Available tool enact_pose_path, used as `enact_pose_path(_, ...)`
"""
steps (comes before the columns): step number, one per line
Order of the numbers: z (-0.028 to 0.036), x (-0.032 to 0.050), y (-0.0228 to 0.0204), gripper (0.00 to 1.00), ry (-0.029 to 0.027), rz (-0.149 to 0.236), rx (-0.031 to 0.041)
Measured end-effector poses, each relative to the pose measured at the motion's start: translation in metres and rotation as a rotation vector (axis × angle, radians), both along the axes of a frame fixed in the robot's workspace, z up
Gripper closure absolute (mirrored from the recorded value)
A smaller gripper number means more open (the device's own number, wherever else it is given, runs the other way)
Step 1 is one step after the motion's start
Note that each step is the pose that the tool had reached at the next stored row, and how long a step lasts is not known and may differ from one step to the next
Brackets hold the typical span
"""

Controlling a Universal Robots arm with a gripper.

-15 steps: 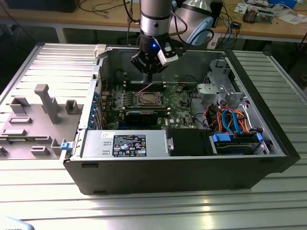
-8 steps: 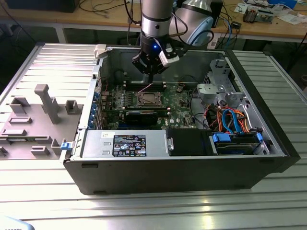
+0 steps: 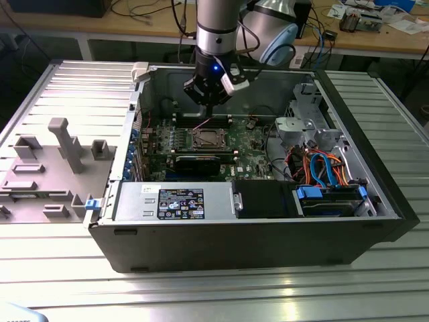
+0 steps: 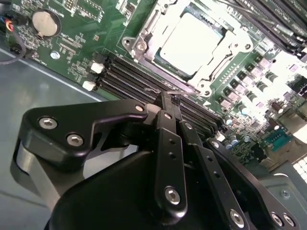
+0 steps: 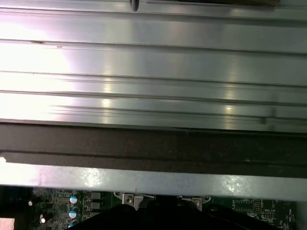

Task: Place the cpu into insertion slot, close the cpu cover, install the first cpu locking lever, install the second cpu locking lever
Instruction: 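Install the second cpu locking lever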

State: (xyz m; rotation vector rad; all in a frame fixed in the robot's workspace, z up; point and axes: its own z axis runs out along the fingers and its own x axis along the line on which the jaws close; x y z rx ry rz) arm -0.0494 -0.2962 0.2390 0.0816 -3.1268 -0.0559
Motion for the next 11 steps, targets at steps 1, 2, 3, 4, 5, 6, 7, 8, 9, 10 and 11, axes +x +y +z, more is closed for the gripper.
enact_pose_path(1,-0.0007,-0.0014,0.0001,0.89,0.0,0.0,-0.0001)
enact_pose_path(2,-0.0022,-0.0022,0.0001,0.89,0.0,0.0,-0.0001)
enact_pose_path(3,-0.0037,-0.0022,0.0001,0.89,0.0,0.0,-0.0001)
enact_pose_path(4,-0.0051,-0.0022,0.0001,0.89,0.0,0.0,0.0)
enact_pose_path(5,-0.0066,-0.0023,0.0001,0.89,0.0001,0.0,-0.0001)
enact_pose_path(6,-0.008,-0.0023,0.0,0.89,0.0001,0.0,-0.0001)
enact_pose_path(7,-0.0091,-0.0023,-0.0001,0.89,0.0001,0.0,-0.0001)
enact_pose_path(8,-0.0101,-0.0023,-0.0002,0.89,0.0001,0.0,-0.0002)
enact_pose_path(9,-0.0111,-0.0021,-0.0002,0.89,0.0001,0.0,-0.0004)
enact_pose_path(10,-0.0122,-0.0017,-0.0003,0.89,0.0002,0.0,-0.0007)
enact_pose_path(11,-0.0133,-0.0009,-0.0003,0.89,0.0002,0.0,-0.0009)
